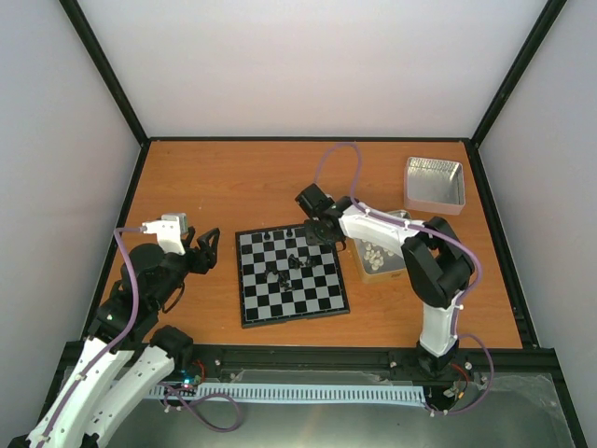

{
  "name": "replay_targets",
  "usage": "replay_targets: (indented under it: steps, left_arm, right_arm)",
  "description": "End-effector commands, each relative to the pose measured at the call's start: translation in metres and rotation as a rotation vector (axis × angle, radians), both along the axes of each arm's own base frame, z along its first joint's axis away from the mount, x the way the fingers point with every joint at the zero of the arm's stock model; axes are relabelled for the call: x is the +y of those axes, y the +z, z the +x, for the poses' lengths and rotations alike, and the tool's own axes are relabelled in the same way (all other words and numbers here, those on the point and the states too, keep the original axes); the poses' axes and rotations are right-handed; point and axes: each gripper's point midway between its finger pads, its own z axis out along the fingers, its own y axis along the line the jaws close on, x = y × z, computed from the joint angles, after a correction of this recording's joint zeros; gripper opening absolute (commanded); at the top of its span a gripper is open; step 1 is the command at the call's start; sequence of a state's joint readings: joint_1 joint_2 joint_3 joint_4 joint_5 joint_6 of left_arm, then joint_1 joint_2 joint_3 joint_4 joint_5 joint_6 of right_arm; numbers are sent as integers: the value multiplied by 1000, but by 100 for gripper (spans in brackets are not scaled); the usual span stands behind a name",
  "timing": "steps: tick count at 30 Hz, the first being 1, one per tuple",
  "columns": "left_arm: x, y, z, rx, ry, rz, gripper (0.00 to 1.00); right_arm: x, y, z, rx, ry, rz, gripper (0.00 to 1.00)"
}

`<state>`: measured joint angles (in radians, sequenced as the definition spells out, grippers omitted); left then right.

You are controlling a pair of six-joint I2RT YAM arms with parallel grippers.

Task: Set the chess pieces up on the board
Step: Place the chess piece on the chessboard.

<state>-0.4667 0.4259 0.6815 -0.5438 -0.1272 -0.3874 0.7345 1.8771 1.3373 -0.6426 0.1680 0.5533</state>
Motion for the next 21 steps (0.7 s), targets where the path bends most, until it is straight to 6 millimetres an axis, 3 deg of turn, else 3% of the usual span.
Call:
replay_targets:
  steps: [1, 4, 9, 21]
  left_arm:
    - [0, 4, -1, -8, 4, -14, 68]
    - [0, 3, -1, -7, 4, -14, 68]
    - [0, 4, -1, -10, 2, -14, 68]
    - [-1, 3, -1, -7, -1, -13, 68]
  right_arm:
    - [-3, -9, -5, 46, 21, -28, 14]
    - [-1, -8, -3, 47, 24, -29, 18]
    - [1, 1, 3, 26, 18, -32, 33]
    - [-6, -12, 1, 44, 8, -73, 31]
